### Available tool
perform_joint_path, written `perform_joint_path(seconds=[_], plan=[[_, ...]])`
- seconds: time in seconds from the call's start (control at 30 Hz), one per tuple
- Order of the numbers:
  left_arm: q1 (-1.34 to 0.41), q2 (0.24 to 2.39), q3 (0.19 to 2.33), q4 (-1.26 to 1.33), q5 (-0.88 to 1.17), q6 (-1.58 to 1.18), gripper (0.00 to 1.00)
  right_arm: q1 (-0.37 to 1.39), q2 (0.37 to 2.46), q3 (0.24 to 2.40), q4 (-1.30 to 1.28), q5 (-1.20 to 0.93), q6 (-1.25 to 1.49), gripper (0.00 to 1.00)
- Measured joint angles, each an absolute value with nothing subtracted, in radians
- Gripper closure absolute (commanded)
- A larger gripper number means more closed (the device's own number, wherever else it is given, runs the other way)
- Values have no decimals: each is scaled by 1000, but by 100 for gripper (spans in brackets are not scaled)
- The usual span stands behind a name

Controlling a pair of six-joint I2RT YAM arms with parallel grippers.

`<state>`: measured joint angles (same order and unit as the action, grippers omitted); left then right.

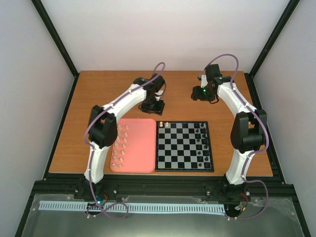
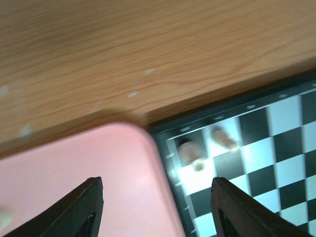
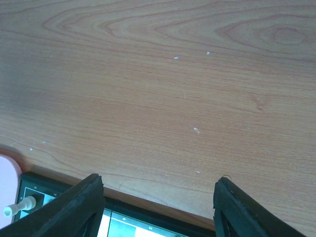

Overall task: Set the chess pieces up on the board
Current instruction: Place the chess piece on the chessboard, then pick up the chess piece from the storage box.

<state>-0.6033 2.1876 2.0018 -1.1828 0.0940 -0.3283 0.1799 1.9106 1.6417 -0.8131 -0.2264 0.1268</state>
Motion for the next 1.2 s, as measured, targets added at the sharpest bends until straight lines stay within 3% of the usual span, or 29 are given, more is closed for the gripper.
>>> perform_joint_path(seconds=[0.23, 0.43, 1.0, 1.2], plan=[[-426, 1964, 1706, -1148, 6, -352, 48, 179, 1909, 1642, -813, -250, 127, 39], [-367, 1934, 1525, -1110, -36, -355, 51, 179, 1909, 1642, -813, -266, 127, 39], [-376, 1941, 1423, -1011, -60, -363, 54, 179, 1902, 1633, -814, -270, 127, 39], [-371, 1946, 1408, -1003, -62, -366, 73, 179, 1902, 1633, -814, -270, 127, 39]])
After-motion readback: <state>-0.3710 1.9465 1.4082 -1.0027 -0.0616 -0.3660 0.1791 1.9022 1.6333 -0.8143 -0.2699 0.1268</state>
